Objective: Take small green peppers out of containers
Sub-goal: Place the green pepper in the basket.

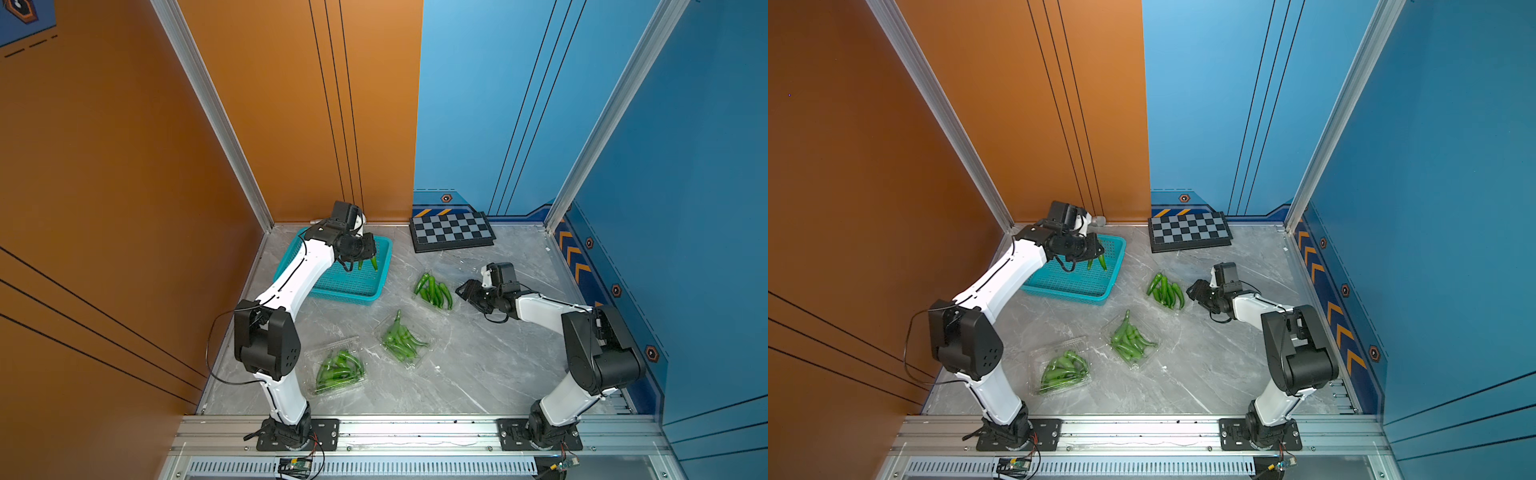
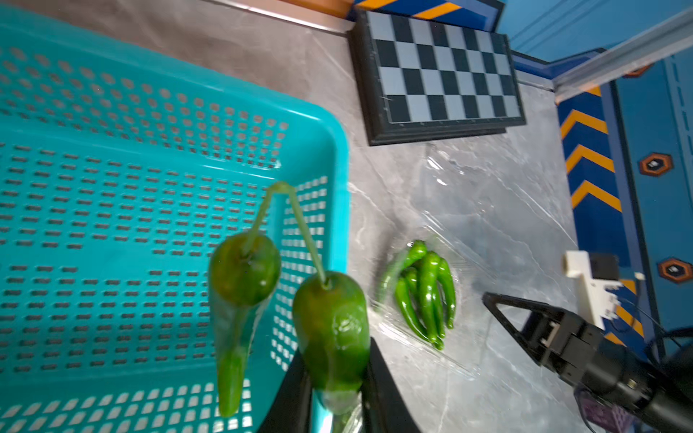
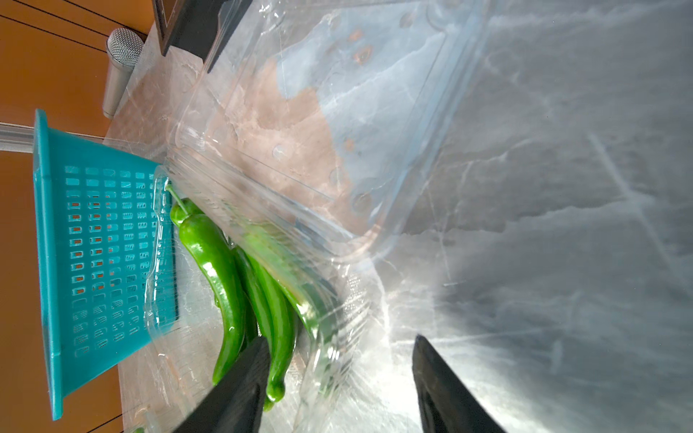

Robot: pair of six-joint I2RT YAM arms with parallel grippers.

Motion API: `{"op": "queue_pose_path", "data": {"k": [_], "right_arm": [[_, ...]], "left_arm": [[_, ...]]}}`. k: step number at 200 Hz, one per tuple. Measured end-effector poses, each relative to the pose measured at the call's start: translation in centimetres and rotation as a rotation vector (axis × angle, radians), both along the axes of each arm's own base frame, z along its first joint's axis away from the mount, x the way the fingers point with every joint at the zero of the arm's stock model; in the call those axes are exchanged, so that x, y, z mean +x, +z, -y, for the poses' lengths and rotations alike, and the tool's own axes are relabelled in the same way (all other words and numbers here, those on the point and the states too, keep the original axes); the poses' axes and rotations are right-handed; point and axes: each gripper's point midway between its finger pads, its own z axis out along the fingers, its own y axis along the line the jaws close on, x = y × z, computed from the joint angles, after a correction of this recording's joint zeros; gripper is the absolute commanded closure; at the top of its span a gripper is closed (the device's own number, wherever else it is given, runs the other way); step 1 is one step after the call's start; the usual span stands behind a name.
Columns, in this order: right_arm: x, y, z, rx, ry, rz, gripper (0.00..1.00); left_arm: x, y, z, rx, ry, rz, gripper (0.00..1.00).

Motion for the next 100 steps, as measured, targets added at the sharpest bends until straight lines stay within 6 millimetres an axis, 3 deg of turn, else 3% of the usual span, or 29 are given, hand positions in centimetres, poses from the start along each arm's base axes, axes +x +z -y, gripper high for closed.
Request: {"op": "queue_pose_path", "data": {"k": [37, 64, 78, 86, 100], "right_arm": [[0.0, 0.0, 0.1, -0.003, -0.004, 0.001, 0.37], [0.0, 0.0, 0.1, -0.003, -0.003, 0.002, 0.37], [0.0, 0.0, 0.1, -0.004, 0.0, 0.003, 0.36], [0.0, 0.0, 0.1, -0.005, 0.001, 0.004, 0.36], [0.0, 0.0, 0.1, -0.006, 0.003, 0.005, 0.36]], "left_arm": [[0.6, -3.7, -2.2, 0.035, 0.029, -0.088, 0.93], [0.2, -6.9, -3.0, 0.08, 0.036, -0.175, 0.68], [0.1, -7.5, -3.5, 0.093, 0.047, -0.197, 0.55], [0.0, -7.6, -3.7, 0.103, 0.042, -0.197, 0.43], [0.1, -7.6, -3.8, 0.108, 0.045, -0.195, 0.4]]}}
